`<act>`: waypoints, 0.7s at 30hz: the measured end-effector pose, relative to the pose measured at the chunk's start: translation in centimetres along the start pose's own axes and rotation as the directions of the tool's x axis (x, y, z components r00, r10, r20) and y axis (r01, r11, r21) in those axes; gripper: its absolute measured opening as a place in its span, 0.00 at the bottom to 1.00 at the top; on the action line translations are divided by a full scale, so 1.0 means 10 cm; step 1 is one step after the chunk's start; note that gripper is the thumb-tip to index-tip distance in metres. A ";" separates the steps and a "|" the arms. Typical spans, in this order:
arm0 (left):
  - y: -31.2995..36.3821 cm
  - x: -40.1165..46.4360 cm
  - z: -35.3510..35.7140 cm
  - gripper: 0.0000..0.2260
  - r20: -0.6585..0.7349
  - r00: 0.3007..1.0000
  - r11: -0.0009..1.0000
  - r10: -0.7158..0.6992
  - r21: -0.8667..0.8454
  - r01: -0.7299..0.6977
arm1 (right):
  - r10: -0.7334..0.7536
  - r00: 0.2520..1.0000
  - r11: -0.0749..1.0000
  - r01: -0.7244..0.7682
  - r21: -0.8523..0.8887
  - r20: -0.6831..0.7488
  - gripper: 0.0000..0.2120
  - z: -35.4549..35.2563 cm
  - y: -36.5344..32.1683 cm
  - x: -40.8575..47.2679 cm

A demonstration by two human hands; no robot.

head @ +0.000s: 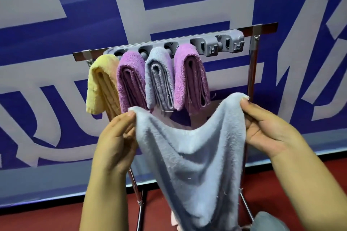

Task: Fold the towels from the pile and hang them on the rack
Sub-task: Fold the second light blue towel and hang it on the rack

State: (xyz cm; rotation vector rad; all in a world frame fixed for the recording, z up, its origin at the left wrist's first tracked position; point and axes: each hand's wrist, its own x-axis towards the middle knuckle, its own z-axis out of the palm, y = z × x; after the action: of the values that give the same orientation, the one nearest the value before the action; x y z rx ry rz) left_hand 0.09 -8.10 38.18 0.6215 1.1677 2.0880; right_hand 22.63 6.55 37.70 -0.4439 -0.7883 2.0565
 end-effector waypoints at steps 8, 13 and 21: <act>-0.21 -0.32 0.48 0.05 0.091 0.982 0.935 0.163 0.305 -0.183 | -0.088 0.992 0.928 0.116 -0.355 0.095 0.03 0.39 0.34 -0.20; -0.30 -0.43 0.59 0.05 0.138 0.962 0.873 0.237 0.404 -0.273 | -0.127 0.982 0.878 0.177 -0.445 0.139 0.02 0.45 0.45 -0.25; -0.33 -0.50 0.65 0.03 0.210 0.946 0.805 0.247 0.499 -0.321 | -0.214 0.967 0.824 0.254 -0.507 0.136 0.06 0.44 0.54 -0.24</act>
State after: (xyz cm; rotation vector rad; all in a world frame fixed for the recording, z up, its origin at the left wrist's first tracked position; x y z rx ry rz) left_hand 8.83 -6.89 38.09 1.2474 1.6702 1.9090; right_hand 18.23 0.65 37.39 -0.5380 -1.3881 1.6172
